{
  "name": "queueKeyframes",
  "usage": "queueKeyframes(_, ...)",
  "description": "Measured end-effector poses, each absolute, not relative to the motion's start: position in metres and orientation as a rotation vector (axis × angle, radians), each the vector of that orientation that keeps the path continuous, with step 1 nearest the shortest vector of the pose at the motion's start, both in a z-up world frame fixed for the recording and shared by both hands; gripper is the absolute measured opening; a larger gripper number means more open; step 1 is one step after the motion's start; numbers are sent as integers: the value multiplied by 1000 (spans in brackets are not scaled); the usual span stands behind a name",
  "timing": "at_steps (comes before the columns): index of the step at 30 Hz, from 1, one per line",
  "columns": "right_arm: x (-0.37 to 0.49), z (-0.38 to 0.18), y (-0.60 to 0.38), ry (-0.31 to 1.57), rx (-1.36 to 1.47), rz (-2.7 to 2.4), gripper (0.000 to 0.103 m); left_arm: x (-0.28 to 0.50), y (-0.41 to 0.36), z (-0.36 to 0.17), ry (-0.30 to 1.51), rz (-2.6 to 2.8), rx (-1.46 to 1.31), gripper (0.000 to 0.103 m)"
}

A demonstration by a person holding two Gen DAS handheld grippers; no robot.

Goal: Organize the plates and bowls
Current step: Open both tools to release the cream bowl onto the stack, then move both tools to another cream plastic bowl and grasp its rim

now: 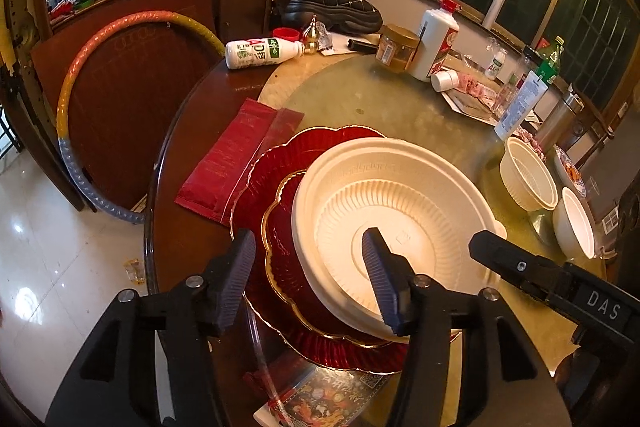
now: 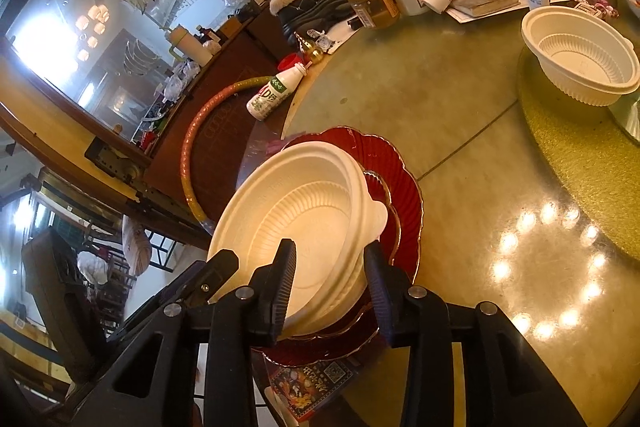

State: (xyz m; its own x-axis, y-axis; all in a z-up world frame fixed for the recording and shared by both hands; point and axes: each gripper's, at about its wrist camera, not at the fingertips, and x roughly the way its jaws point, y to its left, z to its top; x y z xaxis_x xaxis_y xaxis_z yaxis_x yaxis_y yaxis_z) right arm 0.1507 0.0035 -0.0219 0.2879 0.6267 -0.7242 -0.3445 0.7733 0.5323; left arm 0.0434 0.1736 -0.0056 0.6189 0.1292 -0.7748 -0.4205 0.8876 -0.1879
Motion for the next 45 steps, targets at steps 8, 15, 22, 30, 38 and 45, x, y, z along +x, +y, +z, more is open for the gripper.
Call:
queueKeyframes(8, 146, -9, -31, 1035, 368, 635, 50, 42, 168, 19, 776, 323, -372, 61)
queueKeyframes(15, 154, -11, -96, 1006, 447, 535, 51, 73, 116, 43, 760, 208, -288, 68)
queueKeyframes(22, 175, -21, -163, 992, 538, 423, 51, 126, 50, 45, 831, 77, -272, 69)
queueKeyframes(30, 221, -37, -217, 1005, 697, 330, 51, 197, 1, 22, 948, 49, -320, 69)
queueKeyframes(38, 268, -58, -234, 1011, 799, 272, 51, 242, -7, -11, 964, 146, -430, 69)
queueKeyframes(45, 297, -63, -228, 1003, 769, 215, 51, 265, -17, -35, 964, 176, -466, 69)
